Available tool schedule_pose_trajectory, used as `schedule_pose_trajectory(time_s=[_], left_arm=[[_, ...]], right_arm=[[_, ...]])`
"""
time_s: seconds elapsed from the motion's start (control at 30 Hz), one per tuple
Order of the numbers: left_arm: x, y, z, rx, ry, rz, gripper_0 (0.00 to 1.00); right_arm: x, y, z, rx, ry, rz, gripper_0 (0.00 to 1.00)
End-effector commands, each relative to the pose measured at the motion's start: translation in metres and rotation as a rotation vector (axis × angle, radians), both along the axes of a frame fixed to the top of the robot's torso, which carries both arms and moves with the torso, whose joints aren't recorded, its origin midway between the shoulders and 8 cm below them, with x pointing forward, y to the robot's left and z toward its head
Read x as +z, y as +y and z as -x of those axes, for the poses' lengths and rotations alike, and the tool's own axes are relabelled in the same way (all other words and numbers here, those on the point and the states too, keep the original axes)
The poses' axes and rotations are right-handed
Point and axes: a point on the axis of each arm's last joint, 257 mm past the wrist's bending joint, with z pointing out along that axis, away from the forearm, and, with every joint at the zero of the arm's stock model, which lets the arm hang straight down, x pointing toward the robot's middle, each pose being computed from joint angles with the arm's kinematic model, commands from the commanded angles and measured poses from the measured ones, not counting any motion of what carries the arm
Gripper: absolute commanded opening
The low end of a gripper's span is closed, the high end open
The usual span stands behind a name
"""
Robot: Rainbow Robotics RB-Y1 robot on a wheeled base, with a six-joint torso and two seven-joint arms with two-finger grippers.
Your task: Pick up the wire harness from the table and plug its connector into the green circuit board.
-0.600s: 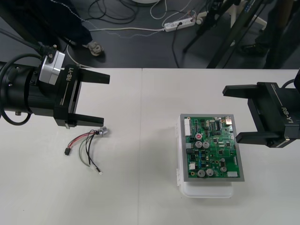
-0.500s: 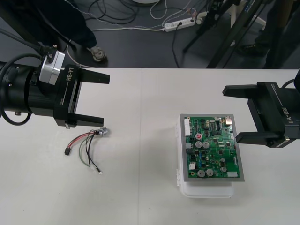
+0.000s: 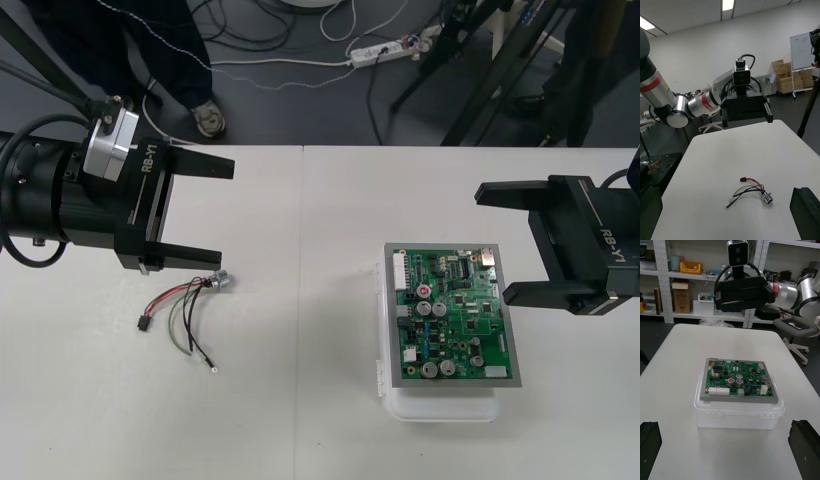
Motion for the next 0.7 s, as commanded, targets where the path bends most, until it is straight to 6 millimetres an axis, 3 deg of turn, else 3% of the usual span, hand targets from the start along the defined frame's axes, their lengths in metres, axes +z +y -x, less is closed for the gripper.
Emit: schedule_pose_trajectory(time_s=[0.03,0.7], left_arm=[[0.0040,0.0058,0.0109,-0.017,-0.020,-0.012,1.00],[0.0040,0.0058,0.0109,-0.017,-0.020,-0.012,1.00]], right_arm=[[0.0082,0.0093,0.0093,0.036,-0.006,-0.002,1.00],[0.0082,0.0093,0.0093,0.036,-0.006,-0.002,1.00]])
